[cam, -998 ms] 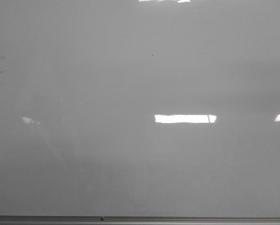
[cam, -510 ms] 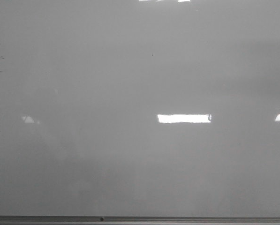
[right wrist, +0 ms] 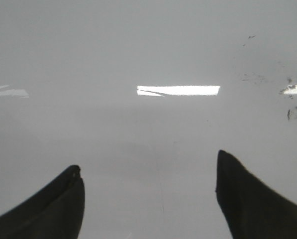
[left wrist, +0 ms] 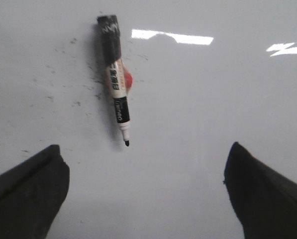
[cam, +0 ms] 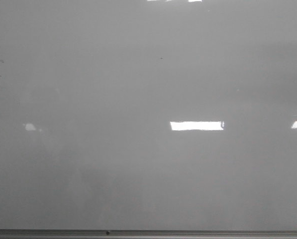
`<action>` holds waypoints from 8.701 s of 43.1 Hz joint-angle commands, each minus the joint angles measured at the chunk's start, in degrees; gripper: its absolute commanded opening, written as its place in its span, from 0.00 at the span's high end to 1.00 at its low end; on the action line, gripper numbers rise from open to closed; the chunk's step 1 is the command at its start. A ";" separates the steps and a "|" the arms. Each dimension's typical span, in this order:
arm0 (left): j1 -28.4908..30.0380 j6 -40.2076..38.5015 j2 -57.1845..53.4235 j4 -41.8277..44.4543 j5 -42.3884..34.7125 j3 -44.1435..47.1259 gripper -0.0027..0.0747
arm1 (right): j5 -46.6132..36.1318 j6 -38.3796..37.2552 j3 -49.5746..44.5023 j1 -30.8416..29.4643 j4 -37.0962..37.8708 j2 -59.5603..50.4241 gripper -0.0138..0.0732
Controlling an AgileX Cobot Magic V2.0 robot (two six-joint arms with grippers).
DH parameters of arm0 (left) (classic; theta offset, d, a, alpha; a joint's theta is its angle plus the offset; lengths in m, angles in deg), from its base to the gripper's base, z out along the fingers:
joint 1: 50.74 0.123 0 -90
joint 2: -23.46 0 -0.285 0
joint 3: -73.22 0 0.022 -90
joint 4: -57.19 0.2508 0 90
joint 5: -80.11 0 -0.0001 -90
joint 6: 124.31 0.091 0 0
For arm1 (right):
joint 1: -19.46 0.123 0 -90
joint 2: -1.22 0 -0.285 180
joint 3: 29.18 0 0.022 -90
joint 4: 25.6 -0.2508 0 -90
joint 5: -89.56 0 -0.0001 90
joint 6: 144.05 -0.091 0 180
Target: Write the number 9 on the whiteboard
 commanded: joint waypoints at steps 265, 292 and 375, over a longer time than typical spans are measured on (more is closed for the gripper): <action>-37.03 40.09 -4.17 -21.21 24.05 -12.62 0.99 | 10.36 47.42 37.20 13.81 -49.96 65.20 0.91; -37.03 40.09 -4.17 -21.21 23.80 -12.62 0.99 | 8.73 47.37 29.82 12.61 -49.18 62.66 0.91; -37.37 44.93 13.83 -17.73 32.70 -26.46 0.86 | 32.91 68.62 36.93 40.44 -46.25 50.01 0.91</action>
